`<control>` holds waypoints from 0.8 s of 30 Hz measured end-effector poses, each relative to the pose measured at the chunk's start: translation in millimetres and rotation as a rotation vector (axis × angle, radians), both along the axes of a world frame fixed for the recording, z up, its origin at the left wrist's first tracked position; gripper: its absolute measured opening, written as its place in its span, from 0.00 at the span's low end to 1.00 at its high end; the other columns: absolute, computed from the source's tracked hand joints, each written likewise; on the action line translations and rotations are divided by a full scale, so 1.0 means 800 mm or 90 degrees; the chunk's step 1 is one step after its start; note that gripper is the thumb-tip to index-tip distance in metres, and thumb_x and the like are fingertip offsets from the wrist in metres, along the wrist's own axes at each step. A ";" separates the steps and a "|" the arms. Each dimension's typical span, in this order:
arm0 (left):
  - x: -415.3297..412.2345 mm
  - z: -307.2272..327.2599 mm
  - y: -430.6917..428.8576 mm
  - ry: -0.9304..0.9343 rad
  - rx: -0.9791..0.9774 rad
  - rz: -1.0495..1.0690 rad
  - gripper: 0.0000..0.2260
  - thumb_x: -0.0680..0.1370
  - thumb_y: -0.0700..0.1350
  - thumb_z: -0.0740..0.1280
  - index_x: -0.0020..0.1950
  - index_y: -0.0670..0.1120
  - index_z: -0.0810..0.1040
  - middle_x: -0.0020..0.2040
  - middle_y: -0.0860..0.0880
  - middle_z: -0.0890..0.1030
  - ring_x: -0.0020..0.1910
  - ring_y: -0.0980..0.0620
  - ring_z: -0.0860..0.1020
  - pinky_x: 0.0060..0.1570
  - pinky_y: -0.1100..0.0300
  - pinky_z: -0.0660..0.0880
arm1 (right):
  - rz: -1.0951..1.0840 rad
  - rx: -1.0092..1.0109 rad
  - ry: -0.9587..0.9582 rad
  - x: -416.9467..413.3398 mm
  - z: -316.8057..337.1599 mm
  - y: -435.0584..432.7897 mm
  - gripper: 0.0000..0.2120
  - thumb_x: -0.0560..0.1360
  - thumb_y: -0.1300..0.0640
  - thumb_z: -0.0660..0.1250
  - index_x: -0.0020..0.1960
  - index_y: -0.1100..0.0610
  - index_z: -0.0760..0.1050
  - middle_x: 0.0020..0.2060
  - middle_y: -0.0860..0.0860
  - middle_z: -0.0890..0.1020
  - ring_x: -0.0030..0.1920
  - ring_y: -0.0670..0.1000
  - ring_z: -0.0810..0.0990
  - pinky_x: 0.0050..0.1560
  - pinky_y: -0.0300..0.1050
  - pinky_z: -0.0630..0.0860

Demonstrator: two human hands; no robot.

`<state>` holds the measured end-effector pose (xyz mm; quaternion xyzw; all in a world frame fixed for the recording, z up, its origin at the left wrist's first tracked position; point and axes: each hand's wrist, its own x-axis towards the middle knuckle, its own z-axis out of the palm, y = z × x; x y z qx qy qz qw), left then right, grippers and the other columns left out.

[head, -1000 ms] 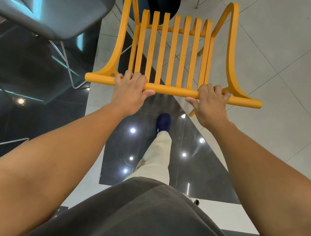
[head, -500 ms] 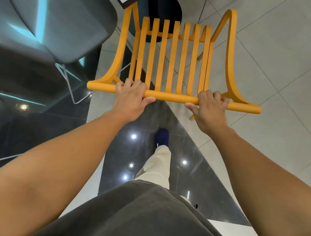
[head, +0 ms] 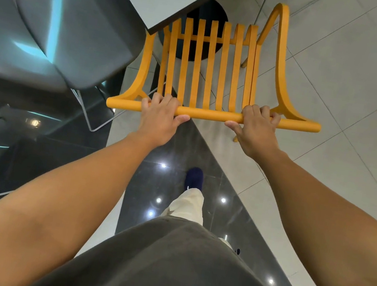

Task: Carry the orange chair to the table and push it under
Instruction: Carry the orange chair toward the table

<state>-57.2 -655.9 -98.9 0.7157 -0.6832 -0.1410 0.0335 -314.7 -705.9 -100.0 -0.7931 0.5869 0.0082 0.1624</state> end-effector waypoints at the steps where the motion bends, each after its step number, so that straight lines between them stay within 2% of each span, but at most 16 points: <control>1: -0.004 0.000 -0.001 -0.002 -0.002 0.004 0.20 0.78 0.62 0.55 0.55 0.48 0.74 0.52 0.48 0.77 0.53 0.45 0.70 0.53 0.46 0.63 | 0.003 -0.001 -0.001 -0.004 0.000 -0.004 0.25 0.76 0.35 0.53 0.55 0.56 0.70 0.52 0.55 0.76 0.55 0.58 0.70 0.60 0.64 0.61; 14: -0.055 0.003 -0.032 -0.013 0.017 0.046 0.19 0.78 0.61 0.54 0.54 0.48 0.73 0.51 0.48 0.76 0.52 0.45 0.69 0.54 0.44 0.64 | 0.043 -0.006 -0.026 -0.047 -0.004 -0.065 0.26 0.75 0.31 0.51 0.52 0.53 0.70 0.49 0.53 0.76 0.53 0.56 0.69 0.61 0.64 0.60; 19: -0.071 0.004 -0.046 -0.016 0.026 0.071 0.22 0.77 0.63 0.52 0.55 0.48 0.74 0.53 0.48 0.76 0.53 0.45 0.69 0.55 0.46 0.63 | 0.075 -0.007 -0.032 -0.062 -0.004 -0.087 0.24 0.76 0.34 0.53 0.54 0.55 0.71 0.51 0.54 0.76 0.56 0.57 0.69 0.62 0.65 0.58; 24: -0.091 0.005 -0.062 -0.014 0.023 0.117 0.20 0.78 0.61 0.55 0.55 0.47 0.73 0.53 0.46 0.76 0.53 0.43 0.69 0.56 0.44 0.62 | 0.124 0.021 -0.023 -0.074 0.003 -0.118 0.22 0.77 0.37 0.53 0.56 0.54 0.70 0.52 0.54 0.76 0.56 0.57 0.69 0.62 0.63 0.60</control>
